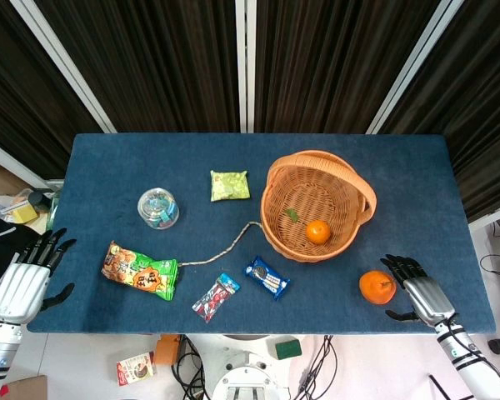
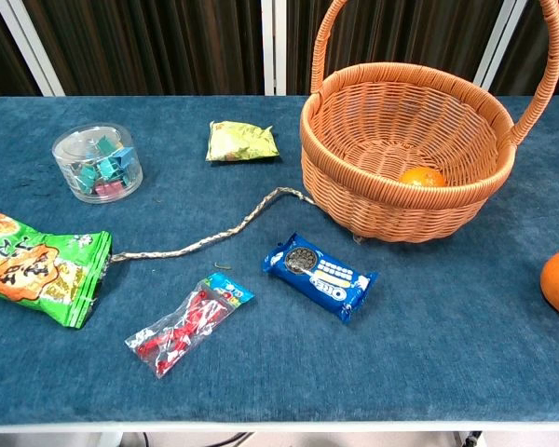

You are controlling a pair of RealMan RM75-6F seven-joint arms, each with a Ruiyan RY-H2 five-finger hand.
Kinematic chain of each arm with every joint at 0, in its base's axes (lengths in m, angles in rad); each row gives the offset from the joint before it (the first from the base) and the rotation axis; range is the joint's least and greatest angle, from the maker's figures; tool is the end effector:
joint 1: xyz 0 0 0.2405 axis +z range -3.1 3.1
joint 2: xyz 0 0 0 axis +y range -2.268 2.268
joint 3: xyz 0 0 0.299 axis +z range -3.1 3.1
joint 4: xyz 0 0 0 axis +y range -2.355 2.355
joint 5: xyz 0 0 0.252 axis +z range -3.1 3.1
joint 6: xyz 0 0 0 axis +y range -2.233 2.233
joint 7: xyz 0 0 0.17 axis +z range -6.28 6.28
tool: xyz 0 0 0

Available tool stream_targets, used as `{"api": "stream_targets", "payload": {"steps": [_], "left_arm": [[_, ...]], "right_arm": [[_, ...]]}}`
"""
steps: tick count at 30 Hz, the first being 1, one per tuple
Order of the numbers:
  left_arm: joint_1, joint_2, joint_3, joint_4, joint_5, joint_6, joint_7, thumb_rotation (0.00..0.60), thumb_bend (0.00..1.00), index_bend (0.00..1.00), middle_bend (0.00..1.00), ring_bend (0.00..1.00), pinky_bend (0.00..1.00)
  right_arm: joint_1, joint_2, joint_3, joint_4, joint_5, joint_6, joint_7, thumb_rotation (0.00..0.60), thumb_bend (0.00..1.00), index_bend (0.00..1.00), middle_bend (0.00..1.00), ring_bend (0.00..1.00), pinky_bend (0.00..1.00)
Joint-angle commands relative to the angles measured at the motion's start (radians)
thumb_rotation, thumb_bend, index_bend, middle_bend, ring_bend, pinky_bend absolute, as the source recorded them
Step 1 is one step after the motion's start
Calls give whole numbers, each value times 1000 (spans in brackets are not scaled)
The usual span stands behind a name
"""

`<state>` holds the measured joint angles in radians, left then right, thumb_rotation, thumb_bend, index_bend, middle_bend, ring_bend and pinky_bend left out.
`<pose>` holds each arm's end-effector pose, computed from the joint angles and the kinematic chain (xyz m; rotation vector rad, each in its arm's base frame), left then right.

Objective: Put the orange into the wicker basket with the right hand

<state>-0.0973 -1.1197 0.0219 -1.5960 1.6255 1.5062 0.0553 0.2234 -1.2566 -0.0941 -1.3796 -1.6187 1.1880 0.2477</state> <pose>-0.3532 0.1989 0.1243 -1.5481 -0.8240 -0.8948 -0.3956 -0.2207 0.0404 1.7298 -1.2143 0.8058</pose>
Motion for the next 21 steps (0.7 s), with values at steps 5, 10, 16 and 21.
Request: {"api": "stream_targets", "payload": {"steps": [5, 10, 16, 21], "left_arm": [[3, 4, -4, -4, -16, -3, 3, 600, 220, 162, 61, 14, 185], [3, 5, -5, -7, -12, 1, 2, 600, 220, 161, 61, 14, 185], [0, 2, -7, -2, -14, -4, 2, 600, 220, 155, 61, 14, 185], [3, 0, -9, 3, -10, 9, -3, 600, 219, 155, 61, 14, 185]], "right_arm": [[5, -5, -3, 3, 5, -7, 4, 600, 156, 0, 0, 0, 0], [8, -13, -4, 11, 11, -13, 7, 600, 157, 0, 0, 0, 0], [13, -25, -6, 23, 12, -17, 19, 600, 167, 0, 0, 0, 0], [17, -51, -6, 52, 2, -10, 46, 600, 193, 0, 0, 0, 0]]}}
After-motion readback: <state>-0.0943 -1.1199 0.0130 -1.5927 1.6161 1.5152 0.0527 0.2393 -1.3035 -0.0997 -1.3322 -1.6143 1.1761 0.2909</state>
